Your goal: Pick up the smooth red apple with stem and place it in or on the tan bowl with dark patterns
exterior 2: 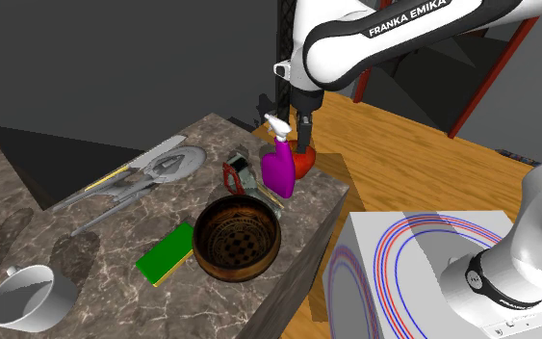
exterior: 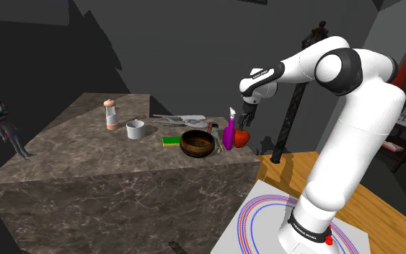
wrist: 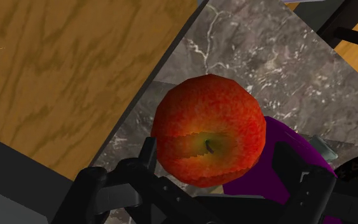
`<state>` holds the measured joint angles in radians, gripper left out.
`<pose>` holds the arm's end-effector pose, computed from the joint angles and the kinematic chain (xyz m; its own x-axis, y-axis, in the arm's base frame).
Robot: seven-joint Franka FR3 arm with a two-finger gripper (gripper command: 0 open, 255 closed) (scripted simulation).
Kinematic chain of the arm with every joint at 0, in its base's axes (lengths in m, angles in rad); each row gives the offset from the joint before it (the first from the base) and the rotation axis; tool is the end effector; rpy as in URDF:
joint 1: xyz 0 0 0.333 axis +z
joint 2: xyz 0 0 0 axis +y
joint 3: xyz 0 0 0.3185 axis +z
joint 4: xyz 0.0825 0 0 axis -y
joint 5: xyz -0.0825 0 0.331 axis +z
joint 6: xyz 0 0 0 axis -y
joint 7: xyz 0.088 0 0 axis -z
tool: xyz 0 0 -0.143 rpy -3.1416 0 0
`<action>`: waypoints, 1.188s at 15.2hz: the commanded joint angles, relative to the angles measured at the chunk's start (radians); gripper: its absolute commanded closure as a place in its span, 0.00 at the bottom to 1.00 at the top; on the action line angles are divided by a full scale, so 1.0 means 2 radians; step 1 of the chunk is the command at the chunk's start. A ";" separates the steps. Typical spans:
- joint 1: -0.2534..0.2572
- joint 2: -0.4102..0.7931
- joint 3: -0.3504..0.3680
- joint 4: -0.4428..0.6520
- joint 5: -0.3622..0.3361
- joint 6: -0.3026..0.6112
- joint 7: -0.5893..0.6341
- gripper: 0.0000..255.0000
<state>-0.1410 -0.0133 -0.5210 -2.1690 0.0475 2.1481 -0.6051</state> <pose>0.3859 -0.2969 0.3942 0.9964 -0.0832 0.0180 -0.0824 -0.9956 -0.0437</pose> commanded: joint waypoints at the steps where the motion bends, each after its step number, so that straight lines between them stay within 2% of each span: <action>1: 0.000 0.000 0.000 0.000 0.000 0.000 0.000 0.00; 2: 0.000 0.000 0.000 0.000 0.000 0.000 0.000 1.00; 11: 0.000 0.000 0.000 0.000 0.000 0.000 0.000 1.00; 18: 0.001 -0.021 0.002 0.028 -0.013 -0.046 0.011 1.00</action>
<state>-0.1397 -0.0477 -0.5180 -2.1204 0.0264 2.0704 -0.5872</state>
